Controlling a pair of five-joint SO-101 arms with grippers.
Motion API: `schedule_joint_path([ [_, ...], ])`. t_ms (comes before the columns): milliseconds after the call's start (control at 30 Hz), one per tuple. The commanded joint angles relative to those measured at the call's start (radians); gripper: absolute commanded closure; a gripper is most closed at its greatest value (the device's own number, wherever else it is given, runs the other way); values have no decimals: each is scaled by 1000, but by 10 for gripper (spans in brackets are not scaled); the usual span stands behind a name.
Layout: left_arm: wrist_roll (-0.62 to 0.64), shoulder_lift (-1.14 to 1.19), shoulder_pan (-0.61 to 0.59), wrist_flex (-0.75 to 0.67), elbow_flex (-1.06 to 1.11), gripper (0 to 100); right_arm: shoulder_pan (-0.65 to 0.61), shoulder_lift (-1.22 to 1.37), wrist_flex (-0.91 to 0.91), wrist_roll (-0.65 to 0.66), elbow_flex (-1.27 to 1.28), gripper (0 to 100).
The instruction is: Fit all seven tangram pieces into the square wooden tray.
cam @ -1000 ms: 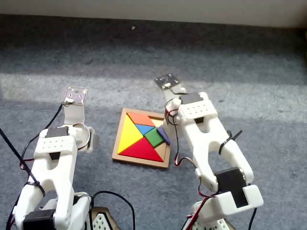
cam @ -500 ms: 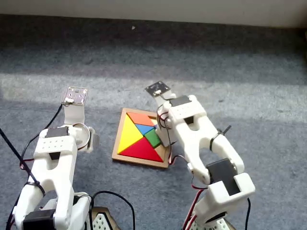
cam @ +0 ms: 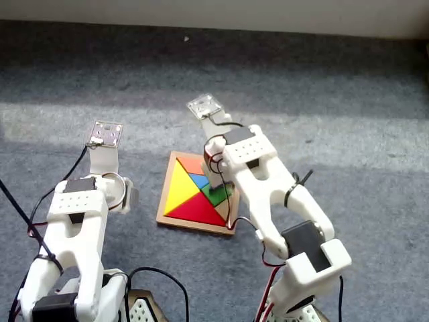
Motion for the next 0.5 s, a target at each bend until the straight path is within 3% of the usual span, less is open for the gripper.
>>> schedule_joint_path([
  [0,5,-19,2,-14,-7,758,7,-21,-28,-12,-50,992],
  [267,5,-19,2,-14,-7,758,124,-85,-30,-8,-45,992],
  [467,5,-19,2,-12,-7,758,209,-85,-140,-8,-1,992],
])
